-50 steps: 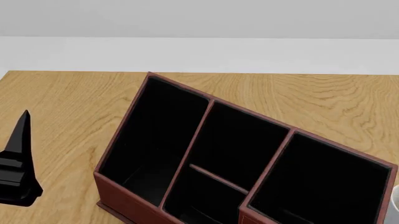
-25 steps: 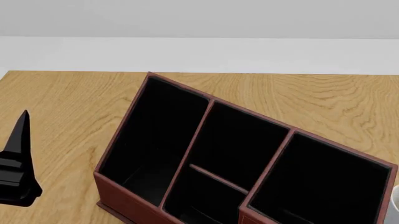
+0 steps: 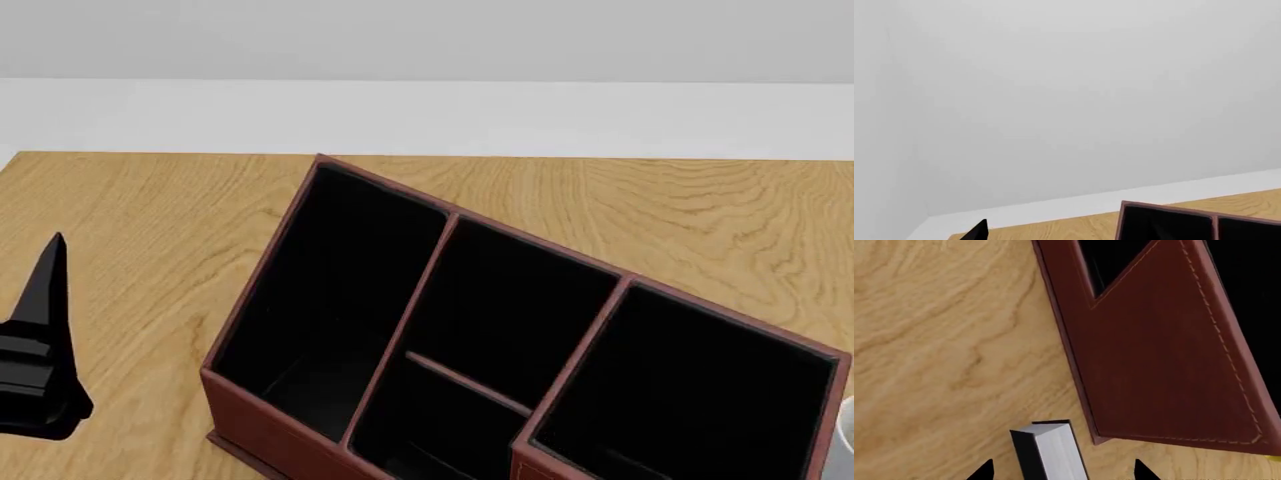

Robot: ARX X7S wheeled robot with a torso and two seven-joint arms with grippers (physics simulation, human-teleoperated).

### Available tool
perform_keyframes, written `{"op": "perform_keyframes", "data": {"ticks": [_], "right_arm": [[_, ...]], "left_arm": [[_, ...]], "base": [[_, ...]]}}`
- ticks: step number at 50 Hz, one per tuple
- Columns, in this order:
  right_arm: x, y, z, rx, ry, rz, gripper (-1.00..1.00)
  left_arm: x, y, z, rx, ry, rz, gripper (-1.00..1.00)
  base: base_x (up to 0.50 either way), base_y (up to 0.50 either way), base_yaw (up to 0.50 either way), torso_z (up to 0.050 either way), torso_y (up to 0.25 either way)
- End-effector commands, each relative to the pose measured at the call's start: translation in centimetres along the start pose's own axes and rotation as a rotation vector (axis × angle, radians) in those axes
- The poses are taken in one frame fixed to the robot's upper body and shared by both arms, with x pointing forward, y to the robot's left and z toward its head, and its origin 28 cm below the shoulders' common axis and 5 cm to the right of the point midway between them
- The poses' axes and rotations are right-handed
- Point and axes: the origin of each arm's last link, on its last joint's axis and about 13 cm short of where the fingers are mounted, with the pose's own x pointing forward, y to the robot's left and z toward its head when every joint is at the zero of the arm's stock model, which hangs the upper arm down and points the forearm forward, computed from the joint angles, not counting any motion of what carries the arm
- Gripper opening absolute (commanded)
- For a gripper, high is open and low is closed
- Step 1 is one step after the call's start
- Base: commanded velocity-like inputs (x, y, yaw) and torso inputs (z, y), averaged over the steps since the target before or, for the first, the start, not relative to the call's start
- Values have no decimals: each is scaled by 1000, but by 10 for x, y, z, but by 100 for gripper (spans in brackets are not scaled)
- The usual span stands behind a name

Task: Pick up the book and place it in the front compartment of the caddy.

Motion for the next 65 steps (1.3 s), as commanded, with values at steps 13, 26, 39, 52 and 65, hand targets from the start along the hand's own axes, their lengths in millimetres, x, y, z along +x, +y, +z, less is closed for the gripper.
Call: {"op": "perform_keyframes", "data": {"ticks": [13, 26, 39, 52, 65], "right_arm": [[23, -4, -14, 46, 62, 26, 100], [29, -6, -26, 65, 111, 22, 100], [34, -8, -36, 79, 159, 18, 100], [43, -12, -39, 80, 179, 21, 100], [54, -10, -40, 77, 190, 46, 100]], "left_arm": [[-1, 0, 0, 1, 0, 2, 100], [0, -1, 0, 5, 0, -3, 100], [-1, -1, 1, 5, -2, -1, 100], [0, -1, 0, 4, -1, -1, 100], [-1, 0, 0, 1, -1, 1, 100]], "base": [[0, 0, 0, 0, 0], [0, 0, 0, 0, 0], [0, 0, 0, 0, 0], [0, 0, 0, 0, 0], [0, 0, 0, 0, 0]]}}
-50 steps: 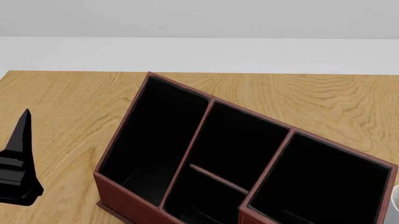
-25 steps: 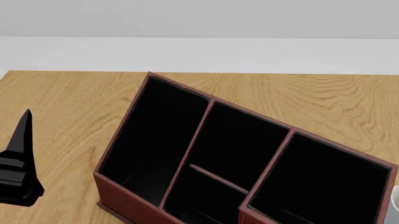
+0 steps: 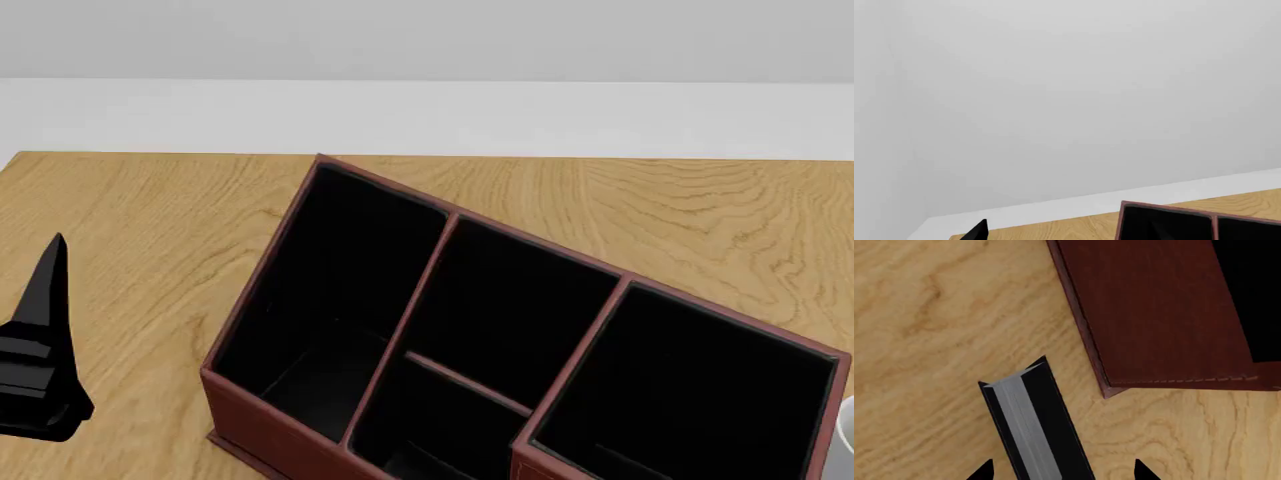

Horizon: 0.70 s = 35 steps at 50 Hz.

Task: Pick up the book and place it in the front compartment of the caddy.

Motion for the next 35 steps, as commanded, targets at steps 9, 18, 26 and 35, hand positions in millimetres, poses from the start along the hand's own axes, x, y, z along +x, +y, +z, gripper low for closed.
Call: {"op": "perform_keyframes", "data": {"ticks": [9, 18, 26, 35], "right_arm": [[2, 6, 7, -55, -29, 36, -100], [-11, 13, 13, -94, -57, 36, -100], [-25, 18, 20, -127, -96, 40, -100], [-39, 20, 27, -166, -139, 20, -100]], "left_arm": [[-1, 0, -1, -2, 0, 2, 100], [-1, 0, -1, -3, -1, 1, 100], [-2, 0, -1, -3, 0, -1, 100], [-2, 0, -1, -4, -1, -1, 100]], "base": [[1, 0, 1, 0, 0], [2, 2, 5, -2, 0], [1, 2, 5, 0, 0], [0, 0, 0, 0, 0]]}}
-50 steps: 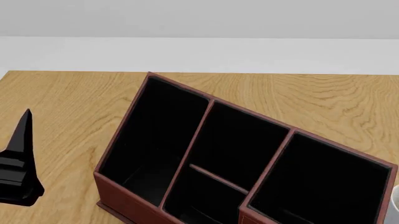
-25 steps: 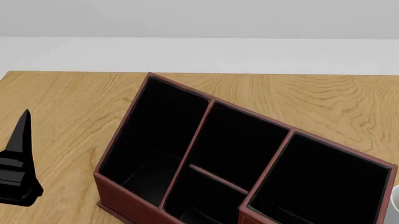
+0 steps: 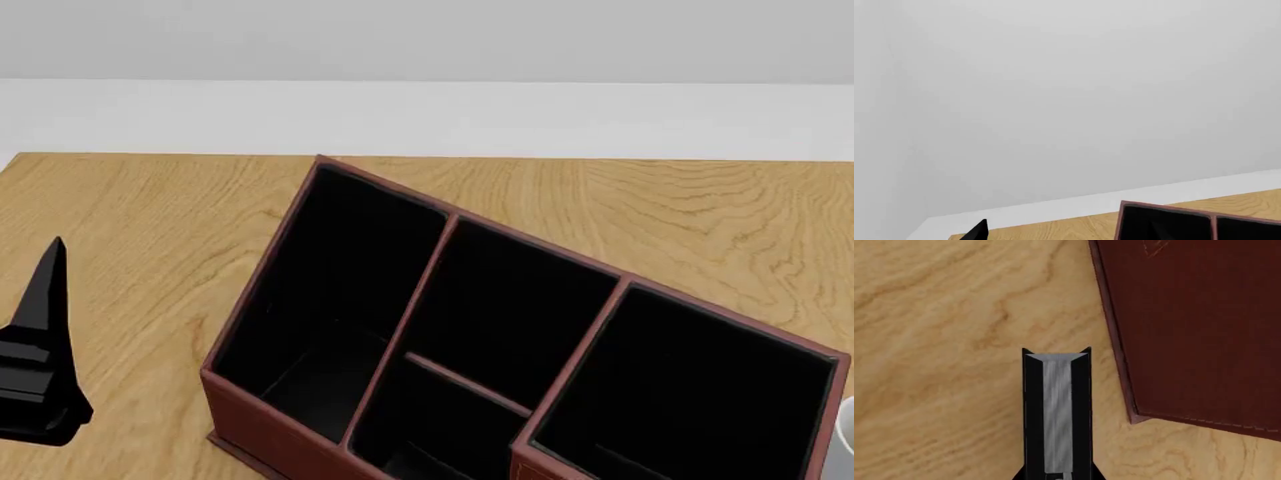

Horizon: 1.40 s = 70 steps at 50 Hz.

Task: Pick up the book and place it in the front compartment of the caddy.

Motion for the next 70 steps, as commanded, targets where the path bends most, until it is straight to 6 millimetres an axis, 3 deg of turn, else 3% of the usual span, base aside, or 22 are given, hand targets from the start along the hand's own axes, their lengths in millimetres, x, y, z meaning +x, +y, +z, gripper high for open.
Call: {"op": "perform_keyframes", "data": {"ticks": [1, 22, 70], "right_arm": [[-16, 0, 13, -53, -81, -53, -100], [-46, -8, 45, -132, -169, -93, -100], [-80, -39, 114, -241, -352, -73, -100]], "left_arm": [[0, 0, 0, -1, 0, -1, 100], [1, -1, 1, -4, -5, -6, 100], [1, 0, -1, -4, -4, 1, 100]], "base": [[0, 0, 0, 0, 0], [0, 0, 0, 0, 0], [0, 0, 0, 0, 1]]}}
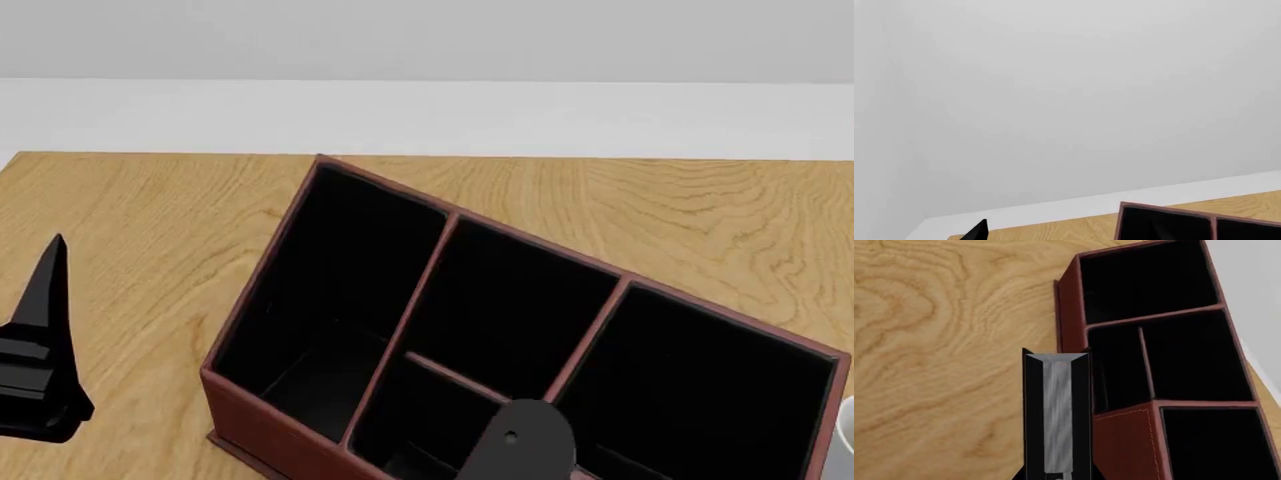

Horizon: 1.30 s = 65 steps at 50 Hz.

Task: Pick up the book and place it in the front compartment of the caddy.

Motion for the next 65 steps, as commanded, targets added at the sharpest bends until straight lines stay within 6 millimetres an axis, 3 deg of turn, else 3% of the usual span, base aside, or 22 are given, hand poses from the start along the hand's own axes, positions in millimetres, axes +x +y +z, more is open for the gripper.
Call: {"op": "perform_keyframes", "data": {"ticks": [1, 37, 65], "right_arm": [[-6, -15, 18, -56, -63, -52, -100], [-16, -62, 66, -146, -136, -128, -100], [-4, -125, 107, -122, -125, -123, -100]], "left_arm": [[0, 0, 0, 0, 0, 2, 100], [0, 0, 0, -1, -1, 0, 100], [2, 0, 0, -2, 1, -1, 100]], "base": [[0, 0, 0, 0, 0], [0, 0, 0, 0, 1], [0, 0, 0, 0, 1]]}}
